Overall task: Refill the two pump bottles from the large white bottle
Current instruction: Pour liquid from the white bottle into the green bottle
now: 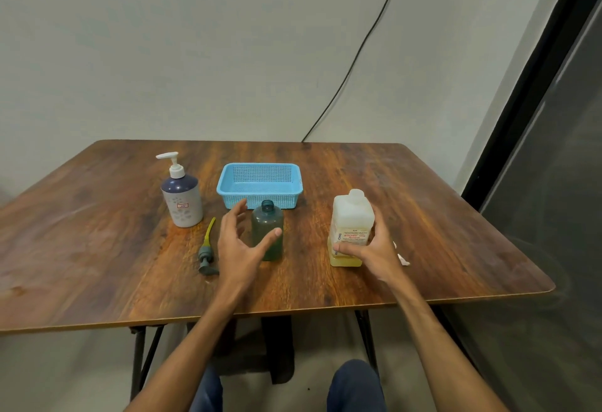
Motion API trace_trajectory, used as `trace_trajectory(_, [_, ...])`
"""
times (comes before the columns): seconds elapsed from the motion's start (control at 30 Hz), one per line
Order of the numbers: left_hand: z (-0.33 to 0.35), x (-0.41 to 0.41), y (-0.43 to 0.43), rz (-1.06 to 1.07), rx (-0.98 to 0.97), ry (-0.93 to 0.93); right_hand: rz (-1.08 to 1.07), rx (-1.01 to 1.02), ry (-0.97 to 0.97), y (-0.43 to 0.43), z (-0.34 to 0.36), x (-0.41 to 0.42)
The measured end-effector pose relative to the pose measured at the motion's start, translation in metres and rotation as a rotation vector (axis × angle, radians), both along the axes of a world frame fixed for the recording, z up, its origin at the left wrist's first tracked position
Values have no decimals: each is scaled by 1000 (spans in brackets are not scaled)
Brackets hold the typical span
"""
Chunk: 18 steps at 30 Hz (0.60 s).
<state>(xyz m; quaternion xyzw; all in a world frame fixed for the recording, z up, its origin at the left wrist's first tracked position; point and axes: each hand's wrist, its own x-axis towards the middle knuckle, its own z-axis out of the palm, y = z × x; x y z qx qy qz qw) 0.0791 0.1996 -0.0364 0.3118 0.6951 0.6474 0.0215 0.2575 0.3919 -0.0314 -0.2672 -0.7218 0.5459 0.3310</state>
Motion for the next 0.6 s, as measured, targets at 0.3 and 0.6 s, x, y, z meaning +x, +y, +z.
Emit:
trace_trajectory(0.3, [-6, -10, 8, -135, -168, -81, -23, -18, -40, 3, -5, -4])
trace_trajectory(0.6, [-5, -13, 8, -144, -175, -65, -51, -6, -29, 6, -3, -8])
